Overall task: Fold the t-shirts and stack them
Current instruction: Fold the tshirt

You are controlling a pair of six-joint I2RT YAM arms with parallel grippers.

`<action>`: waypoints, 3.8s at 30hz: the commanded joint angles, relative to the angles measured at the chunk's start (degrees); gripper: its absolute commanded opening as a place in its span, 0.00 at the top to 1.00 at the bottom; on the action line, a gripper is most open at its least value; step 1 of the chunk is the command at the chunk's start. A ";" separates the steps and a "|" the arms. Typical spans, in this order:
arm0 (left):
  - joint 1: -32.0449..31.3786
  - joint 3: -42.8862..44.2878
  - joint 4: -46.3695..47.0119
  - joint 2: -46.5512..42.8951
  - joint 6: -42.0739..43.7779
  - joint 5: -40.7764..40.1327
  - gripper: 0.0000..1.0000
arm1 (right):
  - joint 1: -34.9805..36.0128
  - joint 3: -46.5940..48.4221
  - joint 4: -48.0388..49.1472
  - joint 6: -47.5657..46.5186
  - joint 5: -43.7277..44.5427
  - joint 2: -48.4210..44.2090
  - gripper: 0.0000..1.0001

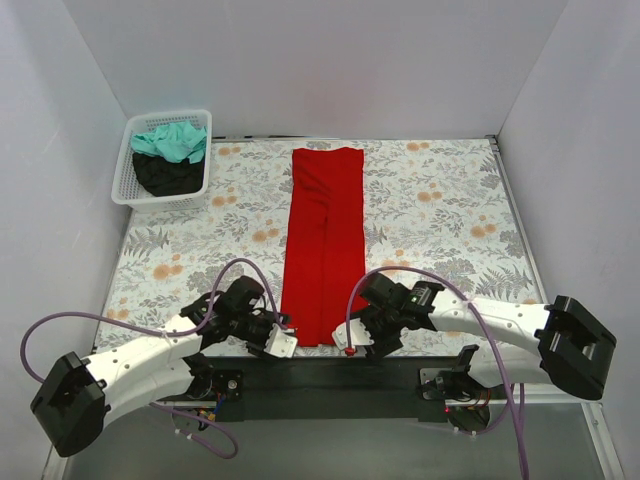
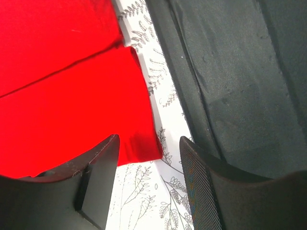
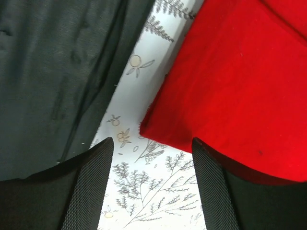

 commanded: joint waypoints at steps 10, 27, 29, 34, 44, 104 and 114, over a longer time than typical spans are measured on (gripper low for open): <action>0.17 -1.66 4.51 5.75 3.19 0.68 0.52 | 2.72 -2.62 9.95 -0.23 4.43 3.76 0.46; 1.04 -1.57 1.98 4.35 2.49 -2.40 0.52 | 7.91 -5.18 8.45 -1.46 5.22 0.34 0.41; 1.31 -1.83 1.44 3.82 2.92 -2.57 0.51 | 8.08 -5.53 8.45 -1.28 5.22 0.42 0.41; 1.58 -2.54 1.79 4.25 4.86 -2.57 0.53 | 8.08 -6.58 8.89 -1.19 6.54 2.44 0.59; 1.58 0.10 7.15 14.00 5.56 -4.77 0.88 | 8.08 -6.94 10.83 1.53 9.62 3.94 0.98; 30.31 63.64 17.08 68.68 0.11 10.44 1.00 | -33.14 53.53 13.81 -11.39 -5.42 46.03 0.99; 30.84 65.66 18.75 71.49 -2.95 7.11 0.81 | -33.22 55.99 15.22 -9.37 -2.78 49.47 0.77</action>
